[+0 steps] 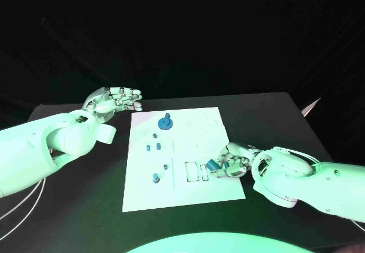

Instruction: Assemble the parts on the task board

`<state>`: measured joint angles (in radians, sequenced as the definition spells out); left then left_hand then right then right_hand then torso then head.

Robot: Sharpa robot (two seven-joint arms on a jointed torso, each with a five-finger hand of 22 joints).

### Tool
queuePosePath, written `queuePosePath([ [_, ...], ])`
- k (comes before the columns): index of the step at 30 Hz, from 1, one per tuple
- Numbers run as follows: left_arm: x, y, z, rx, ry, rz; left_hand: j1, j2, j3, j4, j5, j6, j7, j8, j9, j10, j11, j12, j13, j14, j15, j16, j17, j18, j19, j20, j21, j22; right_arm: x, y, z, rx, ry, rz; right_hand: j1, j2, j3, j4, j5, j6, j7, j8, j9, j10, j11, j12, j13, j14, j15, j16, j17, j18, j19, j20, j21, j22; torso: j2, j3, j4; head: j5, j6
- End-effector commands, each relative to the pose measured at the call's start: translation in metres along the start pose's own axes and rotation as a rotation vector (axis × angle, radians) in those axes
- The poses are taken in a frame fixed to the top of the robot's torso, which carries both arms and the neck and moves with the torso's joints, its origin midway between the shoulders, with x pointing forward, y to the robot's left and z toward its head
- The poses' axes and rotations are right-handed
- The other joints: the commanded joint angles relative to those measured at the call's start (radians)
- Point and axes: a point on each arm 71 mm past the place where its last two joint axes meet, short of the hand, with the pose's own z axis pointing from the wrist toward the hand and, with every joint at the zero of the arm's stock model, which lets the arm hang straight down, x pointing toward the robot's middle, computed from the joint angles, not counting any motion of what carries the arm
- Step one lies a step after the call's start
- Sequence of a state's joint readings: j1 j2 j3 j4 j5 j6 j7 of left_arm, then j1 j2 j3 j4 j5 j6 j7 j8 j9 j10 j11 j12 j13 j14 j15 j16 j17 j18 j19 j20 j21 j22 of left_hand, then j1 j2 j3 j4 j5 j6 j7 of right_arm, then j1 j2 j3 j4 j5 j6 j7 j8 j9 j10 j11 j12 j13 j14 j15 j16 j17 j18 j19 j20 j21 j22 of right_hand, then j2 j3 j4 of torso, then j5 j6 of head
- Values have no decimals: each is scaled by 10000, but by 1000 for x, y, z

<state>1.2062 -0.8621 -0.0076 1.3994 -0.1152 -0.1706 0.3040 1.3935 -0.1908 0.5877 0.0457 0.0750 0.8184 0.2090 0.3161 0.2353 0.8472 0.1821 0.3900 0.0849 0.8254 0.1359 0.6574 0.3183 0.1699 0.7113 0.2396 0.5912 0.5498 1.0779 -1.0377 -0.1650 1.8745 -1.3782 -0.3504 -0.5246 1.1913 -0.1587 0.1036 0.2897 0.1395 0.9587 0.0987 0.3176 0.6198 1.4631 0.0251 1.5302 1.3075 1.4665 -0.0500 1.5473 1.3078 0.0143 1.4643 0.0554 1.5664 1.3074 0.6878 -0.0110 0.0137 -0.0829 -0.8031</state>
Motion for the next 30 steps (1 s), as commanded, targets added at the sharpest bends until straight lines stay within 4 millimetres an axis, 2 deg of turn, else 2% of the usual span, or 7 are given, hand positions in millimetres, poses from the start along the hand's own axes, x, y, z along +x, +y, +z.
queuePosePath([
  [1, 2, -1, 0, 31, 193, -89, -11, 55, -38, 1, 21, -94, 296, 57, -10, 5, 44, -33, -12, 40, -5, -67, -2, 95, 59, -13, -43, -16, 11, -7, 0, 538, 452, -678, 261, 79, 43, -50, 113, 52, -34, -12, -35, 823, -74, -19, 2324, 943, 3, 54, 2125, -143, 1065, -8, 44, 2634, -3, 2, -1, -12, 11],
  [9, 3, -1, 0, 30, 206, -93, -11, 55, -38, 1, 21, -94, 296, 57, -10, 5, 44, -33, -12, 40, -5, -67, -2, 95, 59, -13, -43, -16, 8, -3, -2, 376, -10, 80, 780, 278, 527, -103, 938, 352, -163, 70, 4, 892, -190, 82, 2402, 949, -93, 66, 2156, -143, 1065, -87, 44, 2634, -1, 2, -5, -15, 47],
  [15, 2, -1, 0, 29, 192, -89, -22, 69, -41, 17, 24, -97, 297, 60, -13, 1, 44, -33, -17, 38, -4, -70, -1, 96, 66, -11, -64, -30, 6, 1, -7, 381, -98, 1250, 934, 310, 887, -102, 1051, 491, -240, 105, 23, 903, -261, 96, 2414, 949, -155, 66, 2156, -143, 1065, -142, 44, 2634, -6, 1, -9, -1, 56],
  [22, 3, -1, 1, 31, 203, -92, -22, 69, -41, 17, 24, -97, 297, 60, -13, 1, 44, -33, -17, 38, -4, -70, -1, 96, 66, -11, -64, -30, -2, 14, -12, 96, -380, 2910, 939, 322, 1018, -86, 1123, 524, -260, 112, 30, 891, -280, 71, 2398, 950, -172, 68, 2162, -143, 1065, -160, 44, 2634, -17, -11, -16, 31, 97],
  [26, 3, -1, 1, 31, 218, -97, -22, 69, -41, 17, 24, -97, 297, 60, -13, 1, 44, -33, -17, 38, -4, -70, -1, 96, 66, -11, -64, -30, -2, 18, -12, 61, -172, 3168, 903, 311, 1069, -64, 1171, 539, -261, 114, 33, 896, -287, 78, 2404, 949, -179, 66, 2158, -143, 1065, -169, 44, 2634, -8, -13, 9, 15, 104],
  [30, 3, -1, 1, 26, 209, -94, -22, 69, -41, 17, 24, -97, 297, 60, -13, 1, 44, -33, -17, 38, -4, -70, -1, 96, 66, -11, -64, -30, 2, 21, -11, 53, 428, 3087, 863, 297, 1101, -46, 1193, 542, -261, 112, 35, 875, -286, 38, 2376, 943, -183, 55, 2127, -143, 1065, -175, 44, 2634, 0, -20, 11, 66, 91],
])
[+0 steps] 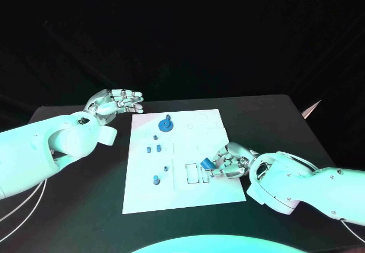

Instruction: Assemble the parts on the task board

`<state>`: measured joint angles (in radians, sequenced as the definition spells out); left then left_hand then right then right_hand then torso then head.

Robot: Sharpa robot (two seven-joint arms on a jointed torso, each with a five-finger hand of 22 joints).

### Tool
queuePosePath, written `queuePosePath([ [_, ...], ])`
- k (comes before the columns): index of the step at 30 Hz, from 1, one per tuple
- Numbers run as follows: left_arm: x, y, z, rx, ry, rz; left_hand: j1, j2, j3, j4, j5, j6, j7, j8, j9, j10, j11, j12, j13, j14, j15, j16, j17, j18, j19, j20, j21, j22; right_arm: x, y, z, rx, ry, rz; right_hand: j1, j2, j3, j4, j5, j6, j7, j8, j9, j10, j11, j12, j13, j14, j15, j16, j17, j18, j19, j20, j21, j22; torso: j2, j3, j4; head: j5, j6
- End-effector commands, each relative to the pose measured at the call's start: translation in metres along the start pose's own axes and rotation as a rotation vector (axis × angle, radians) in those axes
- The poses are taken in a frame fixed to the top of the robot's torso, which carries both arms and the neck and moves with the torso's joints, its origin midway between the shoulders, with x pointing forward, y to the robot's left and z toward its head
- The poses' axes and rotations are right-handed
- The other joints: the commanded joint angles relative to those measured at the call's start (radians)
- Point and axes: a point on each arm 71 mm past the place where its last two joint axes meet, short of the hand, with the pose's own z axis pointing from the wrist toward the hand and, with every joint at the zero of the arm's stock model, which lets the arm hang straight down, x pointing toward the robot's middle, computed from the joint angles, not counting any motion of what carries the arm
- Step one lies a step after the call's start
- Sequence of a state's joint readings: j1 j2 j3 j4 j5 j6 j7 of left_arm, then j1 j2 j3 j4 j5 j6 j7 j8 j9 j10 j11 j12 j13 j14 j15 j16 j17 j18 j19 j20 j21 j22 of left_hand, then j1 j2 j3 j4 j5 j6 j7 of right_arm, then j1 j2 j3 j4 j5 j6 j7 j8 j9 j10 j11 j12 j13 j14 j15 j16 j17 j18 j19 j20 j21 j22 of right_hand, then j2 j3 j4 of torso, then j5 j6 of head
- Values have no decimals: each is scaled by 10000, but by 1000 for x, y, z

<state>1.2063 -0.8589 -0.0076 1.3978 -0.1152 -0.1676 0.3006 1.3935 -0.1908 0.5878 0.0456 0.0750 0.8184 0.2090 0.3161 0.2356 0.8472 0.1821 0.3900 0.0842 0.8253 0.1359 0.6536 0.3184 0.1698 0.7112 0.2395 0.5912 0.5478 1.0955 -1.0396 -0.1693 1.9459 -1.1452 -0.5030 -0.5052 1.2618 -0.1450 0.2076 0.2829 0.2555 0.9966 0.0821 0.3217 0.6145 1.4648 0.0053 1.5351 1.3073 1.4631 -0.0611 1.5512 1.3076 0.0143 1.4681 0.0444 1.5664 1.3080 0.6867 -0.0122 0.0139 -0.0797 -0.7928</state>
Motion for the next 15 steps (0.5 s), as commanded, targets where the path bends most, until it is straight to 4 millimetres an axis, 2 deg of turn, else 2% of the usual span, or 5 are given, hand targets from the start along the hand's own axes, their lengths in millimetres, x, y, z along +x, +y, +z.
queuePosePath([
  [1, 2, -1, 0, 57, 161, -79, -22, 69, -42, 18, 24, -97, 297, 60, -15, 1, 45, -33, -9, 39, -4, -31, -1, 96, 67, -10, -64, -9, 6, 3, 1, 23, 652, 376, 133, 151, 71, 31, 30, 164, -92, 70, 88, 851, -86, -26, 2369, 977, -73, 15, 2127, -143, 1027, -66, 44, 2628, 12, -7, 6, 44, -10],
  [5, 2, -1, 0, 53, 170, -81, -27, 83, -43, 29, 26, -92, 296, 68, -15, 2, 44, -31, -14, 39, -5, -33, 2, 98, 77, -9, -86, -24, 11, 7, 5, 0, 960, 324, -6, 134, 111, 61, -21, 170, -85, 65, 92, 832, -79, -63, 2345, 971, -69, 5, 2100, -143, 1027, -69, 44, 2628, 13, -9, 11, 68, -29],
  [9, 3, -1, 1, 49, 177, -83, -27, 83, -43, 29, 26, -92, 296, 68, -15, 2, 44, -31, -14, 39, -5, -33, 2, 98, 77, -9, -86, -24, 15, 13, 7, -63, 997, 349, -188, 108, 157, 67, -71, 227, -96, 93, 112, 825, -87, -80, 2335, 972, -72, 6, 2107, -143, 1027, -72, 44, 2628, 18, 5, 0, 76, -34],
  [15, 4, -1, 1, 40, 200, -91, -27, 83, -43, 29, 26, -92, 296, 68, -15, 2, 44, -31, -14, 39, -5, -33, 2, 98, 77, -9, -86, -24, 20, 20, 11, -156, 1103, 111, -612, 88, 252, 61, -191, 407, -171, 244, 203, 793, -144, -153, 2291, 974, -115, 8, 2115, -143, 1027, -99, 44, 2628, 17, 2, 3, 117, -65],
])
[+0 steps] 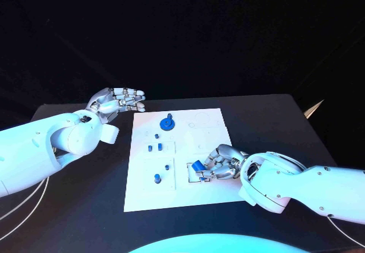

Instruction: Assemble the parts on the task board

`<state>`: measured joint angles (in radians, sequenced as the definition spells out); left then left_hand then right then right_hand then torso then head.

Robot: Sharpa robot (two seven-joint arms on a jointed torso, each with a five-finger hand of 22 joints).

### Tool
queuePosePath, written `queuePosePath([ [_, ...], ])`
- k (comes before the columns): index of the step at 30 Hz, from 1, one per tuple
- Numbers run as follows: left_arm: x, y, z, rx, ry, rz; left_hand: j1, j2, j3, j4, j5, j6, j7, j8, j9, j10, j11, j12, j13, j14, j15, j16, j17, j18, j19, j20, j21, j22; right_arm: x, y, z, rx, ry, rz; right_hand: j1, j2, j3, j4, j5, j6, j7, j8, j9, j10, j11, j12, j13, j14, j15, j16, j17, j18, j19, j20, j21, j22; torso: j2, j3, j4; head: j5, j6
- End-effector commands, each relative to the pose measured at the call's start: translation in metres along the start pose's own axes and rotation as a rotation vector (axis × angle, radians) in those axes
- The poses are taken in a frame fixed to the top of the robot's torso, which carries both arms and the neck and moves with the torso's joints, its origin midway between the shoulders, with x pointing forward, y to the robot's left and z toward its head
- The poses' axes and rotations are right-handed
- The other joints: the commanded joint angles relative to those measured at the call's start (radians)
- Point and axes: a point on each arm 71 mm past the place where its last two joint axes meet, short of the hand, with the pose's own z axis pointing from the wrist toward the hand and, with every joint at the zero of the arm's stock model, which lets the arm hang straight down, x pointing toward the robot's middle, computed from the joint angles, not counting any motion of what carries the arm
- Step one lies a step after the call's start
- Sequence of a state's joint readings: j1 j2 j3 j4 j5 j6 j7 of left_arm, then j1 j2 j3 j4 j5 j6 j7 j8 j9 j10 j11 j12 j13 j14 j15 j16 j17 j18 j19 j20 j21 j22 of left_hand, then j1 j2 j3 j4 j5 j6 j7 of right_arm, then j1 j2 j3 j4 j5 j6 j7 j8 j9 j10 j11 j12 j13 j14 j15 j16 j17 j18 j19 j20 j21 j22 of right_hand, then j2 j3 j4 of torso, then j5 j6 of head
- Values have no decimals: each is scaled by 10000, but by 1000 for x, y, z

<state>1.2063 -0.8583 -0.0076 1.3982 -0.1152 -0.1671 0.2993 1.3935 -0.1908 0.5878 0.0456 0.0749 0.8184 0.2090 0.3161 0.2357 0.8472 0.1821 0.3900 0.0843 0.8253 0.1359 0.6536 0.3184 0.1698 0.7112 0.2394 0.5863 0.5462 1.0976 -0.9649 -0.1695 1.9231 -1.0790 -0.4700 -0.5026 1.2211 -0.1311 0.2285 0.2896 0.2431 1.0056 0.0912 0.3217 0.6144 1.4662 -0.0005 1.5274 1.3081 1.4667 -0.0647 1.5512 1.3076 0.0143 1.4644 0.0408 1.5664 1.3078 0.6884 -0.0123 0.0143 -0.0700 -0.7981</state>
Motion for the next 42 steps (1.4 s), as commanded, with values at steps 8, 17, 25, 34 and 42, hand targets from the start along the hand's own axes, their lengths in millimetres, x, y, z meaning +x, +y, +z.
queuePosePath([
  [8, 3, -1, 1, 39, 173, -82, -41, 84, -52, 43, 24, -93, 297, 73, -18, 2, 45, -29, -19, 39, -4, -35, 4, 98, 87, -7, -57, -22, 4, 3, 7, 75, 240, -388, -915, -45, 3, -7, -1252, 324, -306, 436, 351, 704, -129, -255, 2169, 939, -120, 10, 2127, -143, 1064, -109, 44, 2630, 1, 15, -9, 75, -13],
  [17, 3, -1, 1, 17, 183, -85, -49, 91, -54, 53, 25, -97, 298, 73, -20, -1, 45, -28, -22, 39, -3, -36, 6, 99, 93, -6, -70, -31, 5, 4, 10, 123, 228, -708, -1170, -127, -158, -4, -1040, 320, -331, 549, 438, 680, -150, -320, 2130, 944, -141, 19, 2153, -143, 1064, -124, 44, 2630, 4, 10, -10, 86, -8],
  [25, 3, -1, 1, 2, 176, -82, -49, 91, -54, 53, 25, -97, 298, 73, -20, -1, 45, -28, -22, 39, -3, -36, 6, 99, 93, -6, -70, -31, 5, 4, 13, 146, 131, -881, -1315, -155, -280, 7, -1116, 293, -335, 587, 472, 673, -153, -340, 2119, 940, -143, 10, 2130, -143, 1064, -130, 44, 2630, 1, 12, 1, 97, -12],
  [34, 3, -1, 1, -5, 170, -80, -49, 91, -54, 53, 25, -97, 298, 73, -20, -1, 45, -28, -22, 39, -3, -36, 6, 99, 93, -6, -70, -31, 4, 7, 16, -105, 24, -1206, -1931, -80, -1006, 27, -1750, 277, -375, 782, 608, 696, -184, -304, 2153, 943, -167, 13, 2144, -143, 1064, -149, 44, 2630, -1, 5, -4, 88, 4],
  [42, 2, 0, 1, -13, 163, -78, -53, 109, -52, 67, 28, -105, 298, 74, -24, -7, 46, -29, -29, 38, -3, -39, 9, 101, 106, -5, -94, -47, 5, 10, 16, -370, -16, -1465, -2476, 15, -2736, 50, -1946, 181, -390, 936, 718, 694, -201, -319, 2160, 944, -185, 15, 2155, -143, 1064, -173, 44, 2630, 2, 9, -1, 76, 24],
])
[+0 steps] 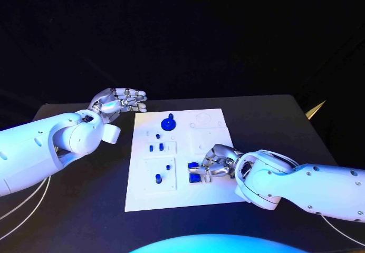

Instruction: Assemble the parts on the task board

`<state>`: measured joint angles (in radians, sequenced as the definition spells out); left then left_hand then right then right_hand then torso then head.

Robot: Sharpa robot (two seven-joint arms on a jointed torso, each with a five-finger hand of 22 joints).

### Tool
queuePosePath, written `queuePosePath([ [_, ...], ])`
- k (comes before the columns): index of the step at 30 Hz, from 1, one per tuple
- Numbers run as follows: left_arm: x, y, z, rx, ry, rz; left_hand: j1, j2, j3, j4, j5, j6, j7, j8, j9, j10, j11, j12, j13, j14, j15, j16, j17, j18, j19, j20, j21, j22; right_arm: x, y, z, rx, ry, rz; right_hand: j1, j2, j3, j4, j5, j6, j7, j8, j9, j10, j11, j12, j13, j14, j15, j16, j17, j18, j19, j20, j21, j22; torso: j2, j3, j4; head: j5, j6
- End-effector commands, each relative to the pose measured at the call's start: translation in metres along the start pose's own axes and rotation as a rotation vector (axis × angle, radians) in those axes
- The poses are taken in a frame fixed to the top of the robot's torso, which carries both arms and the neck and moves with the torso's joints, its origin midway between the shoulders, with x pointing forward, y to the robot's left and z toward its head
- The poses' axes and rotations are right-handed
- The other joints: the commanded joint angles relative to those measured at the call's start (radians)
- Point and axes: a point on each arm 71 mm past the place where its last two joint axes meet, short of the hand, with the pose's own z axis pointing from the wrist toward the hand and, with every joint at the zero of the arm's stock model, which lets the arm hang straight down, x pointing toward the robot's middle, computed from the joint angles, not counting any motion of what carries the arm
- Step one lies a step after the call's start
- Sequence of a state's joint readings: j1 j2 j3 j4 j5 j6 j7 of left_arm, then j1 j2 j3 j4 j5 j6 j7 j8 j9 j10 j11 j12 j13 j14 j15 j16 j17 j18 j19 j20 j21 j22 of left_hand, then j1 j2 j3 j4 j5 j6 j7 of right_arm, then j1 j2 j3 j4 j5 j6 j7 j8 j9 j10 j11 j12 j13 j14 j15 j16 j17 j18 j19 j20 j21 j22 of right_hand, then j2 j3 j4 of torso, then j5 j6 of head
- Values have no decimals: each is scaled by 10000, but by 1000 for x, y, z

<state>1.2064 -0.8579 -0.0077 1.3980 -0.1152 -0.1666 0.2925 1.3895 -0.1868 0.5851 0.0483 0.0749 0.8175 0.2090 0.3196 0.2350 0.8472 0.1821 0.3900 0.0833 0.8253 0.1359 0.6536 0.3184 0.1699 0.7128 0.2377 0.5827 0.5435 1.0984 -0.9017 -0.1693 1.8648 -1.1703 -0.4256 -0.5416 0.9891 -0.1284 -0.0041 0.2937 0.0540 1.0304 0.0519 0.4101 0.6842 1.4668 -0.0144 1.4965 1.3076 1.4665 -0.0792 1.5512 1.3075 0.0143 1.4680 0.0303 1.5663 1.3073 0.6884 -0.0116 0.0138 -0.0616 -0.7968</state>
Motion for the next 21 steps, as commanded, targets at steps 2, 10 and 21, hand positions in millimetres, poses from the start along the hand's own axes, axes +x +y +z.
queuePosePath([
  [2, 2, -1, 0, 53, 153, -75, -13, 69, -24, 39, 28, -97, 298, 39, -17, -7, 46, -29, -18, 38, -3, -39, 9, 100, 90, 12, -59, -20, 1, 3, 0, -329, -14, -482, -163, -7, -552, 15, -51, -76, 3, 60, 26, 688, -61, -10, 2165, 946, -42, 14, 2155, -143, 1027, -69, 45, 2635, 1, 2, 6, -12, 13],
  [10, 2, -1, 0, 50, 125, -66, -15, 75, -24, 44, 28, -94, 297, 43, -17, -9, 46, -30, -21, 36, -3, -41, 9, 100, 93, 13, -67, -25, -1, 4, -2, -472, -143, -611, -72, 70, -910, 15, -48, -101, 5, 84, 45, 686, -61, -18, 2164, 944, -41, 11, 2147, -143, 1027, -70, 45, 2635, -1, 6, -4, -12, 0],
  [21, -2, -1, -1, 30, 38, -39, -12, 75, -24, 44, 28, -95, 296, 45, -18, -11, 45, -30, -23, 34, -3, -43, 10, 100, 96, 13, -76, -31, -7, 3, -8, -1802, -213, -387, 1986, 820, -883, -159, 8, -157, 12, 144, 29, 740, -52, 92, 2245, 943, -28, 5, 2139, -143, 1027, -50, 45, 2635, -1, 7, -6, 41, 59],
])
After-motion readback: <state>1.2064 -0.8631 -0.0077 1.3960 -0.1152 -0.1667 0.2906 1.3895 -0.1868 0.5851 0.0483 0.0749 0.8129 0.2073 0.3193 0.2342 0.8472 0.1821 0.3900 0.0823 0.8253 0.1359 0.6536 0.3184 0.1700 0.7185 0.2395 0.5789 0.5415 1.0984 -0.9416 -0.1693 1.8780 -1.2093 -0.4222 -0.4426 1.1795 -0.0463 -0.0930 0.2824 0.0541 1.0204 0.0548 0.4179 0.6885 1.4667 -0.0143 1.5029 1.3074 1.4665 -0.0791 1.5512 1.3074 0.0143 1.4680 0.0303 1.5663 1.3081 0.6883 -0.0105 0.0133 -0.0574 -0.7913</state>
